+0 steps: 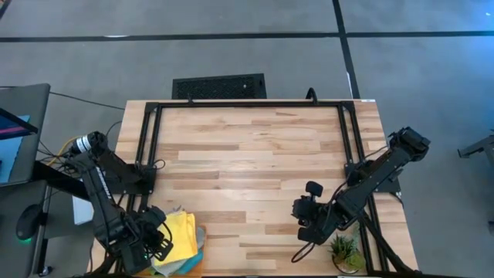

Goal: Fold microfiber towels
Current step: Put the yellow microfiber towel into the orange bin, then return to Home Position

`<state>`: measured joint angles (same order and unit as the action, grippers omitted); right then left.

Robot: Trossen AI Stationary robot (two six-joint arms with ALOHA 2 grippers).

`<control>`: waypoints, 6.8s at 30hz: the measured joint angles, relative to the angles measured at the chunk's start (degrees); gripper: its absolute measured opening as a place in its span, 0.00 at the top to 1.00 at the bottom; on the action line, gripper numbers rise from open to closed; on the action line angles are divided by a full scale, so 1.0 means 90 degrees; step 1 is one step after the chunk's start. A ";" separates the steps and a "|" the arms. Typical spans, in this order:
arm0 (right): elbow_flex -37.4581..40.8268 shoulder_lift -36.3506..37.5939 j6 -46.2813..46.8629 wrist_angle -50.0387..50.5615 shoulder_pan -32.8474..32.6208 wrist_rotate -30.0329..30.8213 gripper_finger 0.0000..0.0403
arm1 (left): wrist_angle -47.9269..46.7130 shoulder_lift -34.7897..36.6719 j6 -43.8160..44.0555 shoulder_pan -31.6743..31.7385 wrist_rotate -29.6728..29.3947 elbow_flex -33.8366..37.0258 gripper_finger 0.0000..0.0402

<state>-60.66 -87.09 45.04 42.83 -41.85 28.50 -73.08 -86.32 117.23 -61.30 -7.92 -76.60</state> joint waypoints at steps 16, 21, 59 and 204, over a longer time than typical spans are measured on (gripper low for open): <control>-0.0469 0.0170 -0.0323 0.1093 0.0513 0.0017 0.79 | -0.0621 0.0000 -0.3750 0.0370 -0.2230 0.0000 0.91; -0.0539 0.0640 -0.0908 0.1450 0.0661 0.0442 0.97 | -0.1352 0.0043 -0.4573 0.0766 -0.2773 0.0004 0.98; 0.3193 0.8005 -0.4742 -0.2107 0.0236 0.0096 0.98 | 0.6292 0.8009 -1.2405 0.2288 -0.3616 0.5493 1.00; 0.6691 0.9588 -0.6671 -0.5183 0.0248 0.0006 0.92 | 0.6920 0.9508 -1.1995 0.3371 -0.3208 0.7997 1.00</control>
<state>-0.45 -0.80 -15.00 -3.81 -39.62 28.55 -10.79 -0.75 9.28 -30.96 -36.79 -4.62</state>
